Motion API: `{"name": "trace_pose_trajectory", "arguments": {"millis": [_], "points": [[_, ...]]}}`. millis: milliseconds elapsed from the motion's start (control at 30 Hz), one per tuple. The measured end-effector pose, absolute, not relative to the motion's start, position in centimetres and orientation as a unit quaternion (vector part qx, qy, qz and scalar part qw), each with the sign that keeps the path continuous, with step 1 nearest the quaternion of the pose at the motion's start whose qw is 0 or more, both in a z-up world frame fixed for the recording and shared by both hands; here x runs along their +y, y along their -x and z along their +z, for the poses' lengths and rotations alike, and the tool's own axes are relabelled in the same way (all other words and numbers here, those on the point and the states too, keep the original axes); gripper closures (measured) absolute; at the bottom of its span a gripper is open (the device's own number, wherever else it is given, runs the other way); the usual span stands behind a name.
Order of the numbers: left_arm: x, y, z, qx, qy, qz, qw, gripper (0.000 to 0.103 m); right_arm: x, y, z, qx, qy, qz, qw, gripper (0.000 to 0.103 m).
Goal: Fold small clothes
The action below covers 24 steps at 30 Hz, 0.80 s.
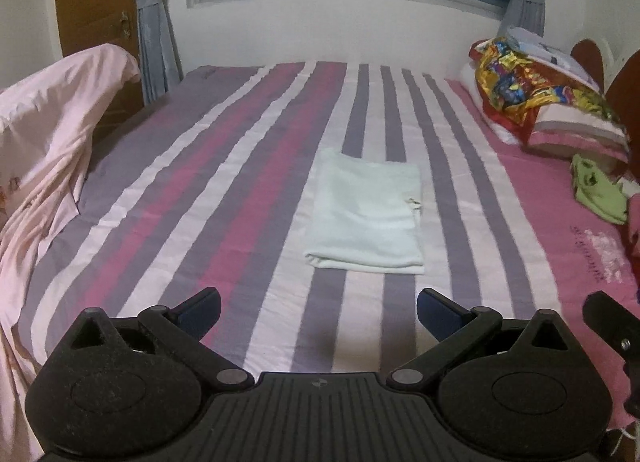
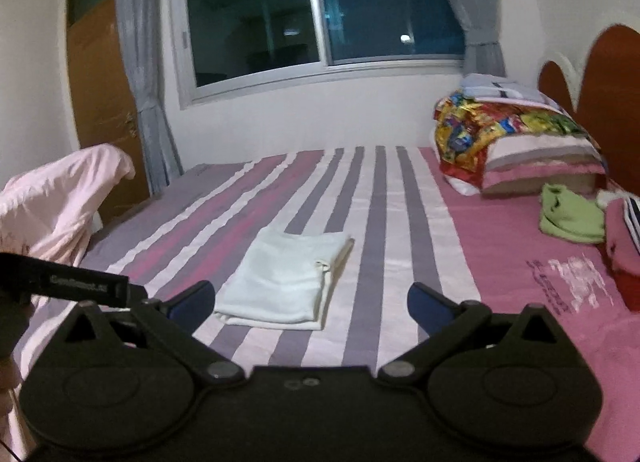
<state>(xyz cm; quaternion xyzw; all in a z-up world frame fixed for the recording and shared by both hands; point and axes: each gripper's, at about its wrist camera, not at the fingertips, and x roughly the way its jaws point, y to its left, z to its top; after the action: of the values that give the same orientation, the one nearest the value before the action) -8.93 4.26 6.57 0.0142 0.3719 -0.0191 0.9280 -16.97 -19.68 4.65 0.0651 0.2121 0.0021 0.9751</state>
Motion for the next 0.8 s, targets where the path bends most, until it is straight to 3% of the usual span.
{"name": "trace_pose_trajectory", "arguments": {"millis": [800], "points": [[3.0,11.5,7.0,0.364,-0.032,-0.014,0.931,0.000,-20.7,18.7,5.6,0.193,-0.089,-0.001,0.977,0.000]]}}
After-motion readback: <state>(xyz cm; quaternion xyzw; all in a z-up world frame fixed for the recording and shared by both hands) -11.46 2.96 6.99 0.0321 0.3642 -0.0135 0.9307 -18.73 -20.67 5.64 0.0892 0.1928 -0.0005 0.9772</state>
